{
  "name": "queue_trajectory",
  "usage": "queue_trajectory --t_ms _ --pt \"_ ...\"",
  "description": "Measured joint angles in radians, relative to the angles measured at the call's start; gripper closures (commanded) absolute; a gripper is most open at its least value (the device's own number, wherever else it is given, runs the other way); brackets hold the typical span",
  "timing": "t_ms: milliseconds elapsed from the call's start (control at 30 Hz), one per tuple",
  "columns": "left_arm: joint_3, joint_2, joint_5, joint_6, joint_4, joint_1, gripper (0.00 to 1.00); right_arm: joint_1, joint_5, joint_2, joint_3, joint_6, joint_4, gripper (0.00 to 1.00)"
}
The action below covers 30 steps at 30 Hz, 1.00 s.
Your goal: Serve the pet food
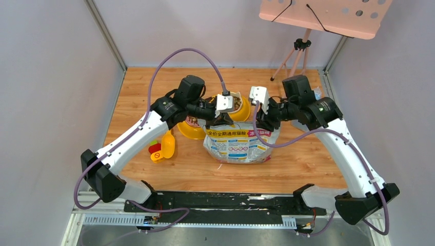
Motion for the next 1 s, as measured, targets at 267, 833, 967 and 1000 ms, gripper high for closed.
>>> queue_trajectory --t_ms 267,833,967,1000 --pt "0.0 0.002 -0.003 -0.07 0.012 0.0 1.0 -0.002 -0.094 -0.067 -0.107 0.114 0.203 0.64" --pt "0.0 0.002 -0.012 -0.118 0.029 0.0 0.7 -0.001 -0.171 -0.026 -0.148 0.13 0.266 0.96" --pt "0.0 0.002 -0.007 -0.063 0.034 0.0 0.72 0.001 -0.175 -0.026 -0.154 0.132 0.266 1.0" --pt "0.0 0.002 -0.007 -0.042 0.026 0.0 0.72 0.001 -0.175 -0.026 -0.154 0.132 0.266 1.0"
